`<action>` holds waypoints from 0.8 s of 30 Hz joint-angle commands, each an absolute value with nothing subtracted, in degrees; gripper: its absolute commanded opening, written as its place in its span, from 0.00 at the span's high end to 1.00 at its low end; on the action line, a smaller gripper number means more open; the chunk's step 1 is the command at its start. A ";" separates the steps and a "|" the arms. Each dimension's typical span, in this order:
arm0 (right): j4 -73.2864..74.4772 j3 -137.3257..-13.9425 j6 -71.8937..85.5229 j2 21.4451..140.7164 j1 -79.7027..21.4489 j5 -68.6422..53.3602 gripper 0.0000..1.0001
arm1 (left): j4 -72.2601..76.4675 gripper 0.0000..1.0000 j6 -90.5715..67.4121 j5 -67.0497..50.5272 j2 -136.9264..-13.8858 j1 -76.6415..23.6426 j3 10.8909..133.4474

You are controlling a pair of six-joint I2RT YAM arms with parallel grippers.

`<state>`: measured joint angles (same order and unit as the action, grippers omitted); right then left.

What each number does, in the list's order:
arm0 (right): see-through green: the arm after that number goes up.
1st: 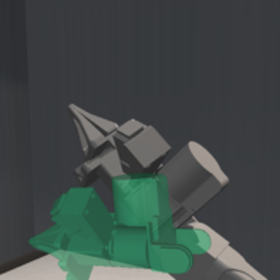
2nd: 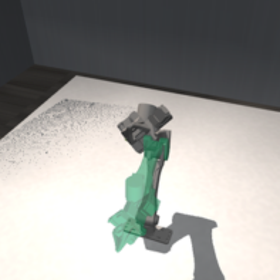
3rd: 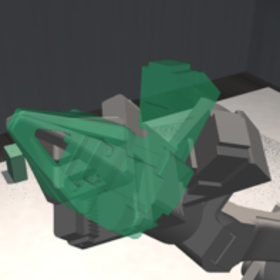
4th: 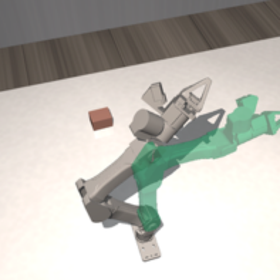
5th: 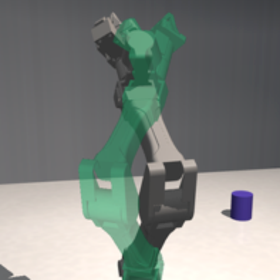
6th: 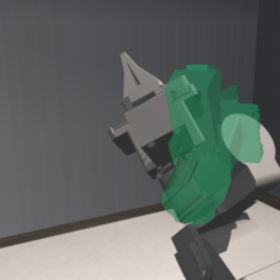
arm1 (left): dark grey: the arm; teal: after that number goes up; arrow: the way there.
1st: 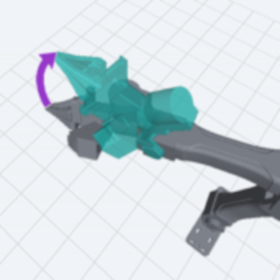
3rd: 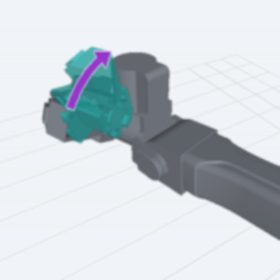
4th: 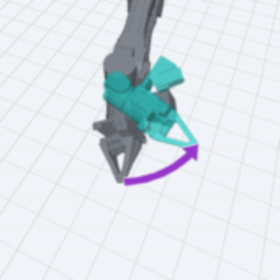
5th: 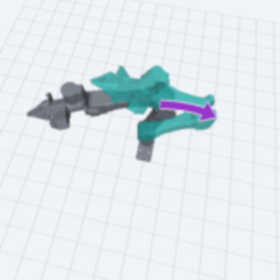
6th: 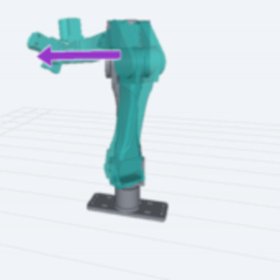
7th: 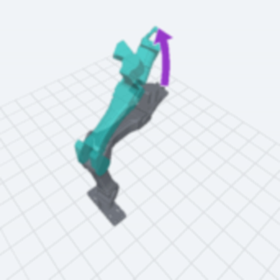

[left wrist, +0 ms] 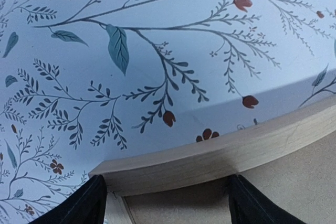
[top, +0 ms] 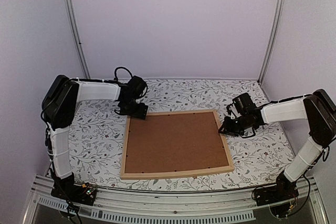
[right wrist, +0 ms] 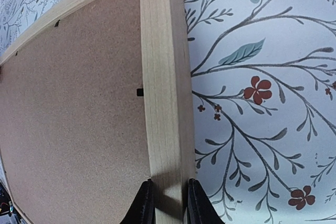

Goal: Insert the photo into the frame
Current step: Press the fastener onto the backboard.

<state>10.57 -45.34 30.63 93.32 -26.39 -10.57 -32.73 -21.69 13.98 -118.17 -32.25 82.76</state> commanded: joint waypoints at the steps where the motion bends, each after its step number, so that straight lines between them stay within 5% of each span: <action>1: 14.70 -42.98 32.23 96.20 -27.33 -11.43 0.95 | -44.23 0.18 -20.34 14.00 -117.06 -32.73 79.72; 24: 18.14 -45.40 31.75 94.97 -27.33 -8.33 0.91 | -35.36 0.15 -20.07 5.99 -100.59 -29.14 74.33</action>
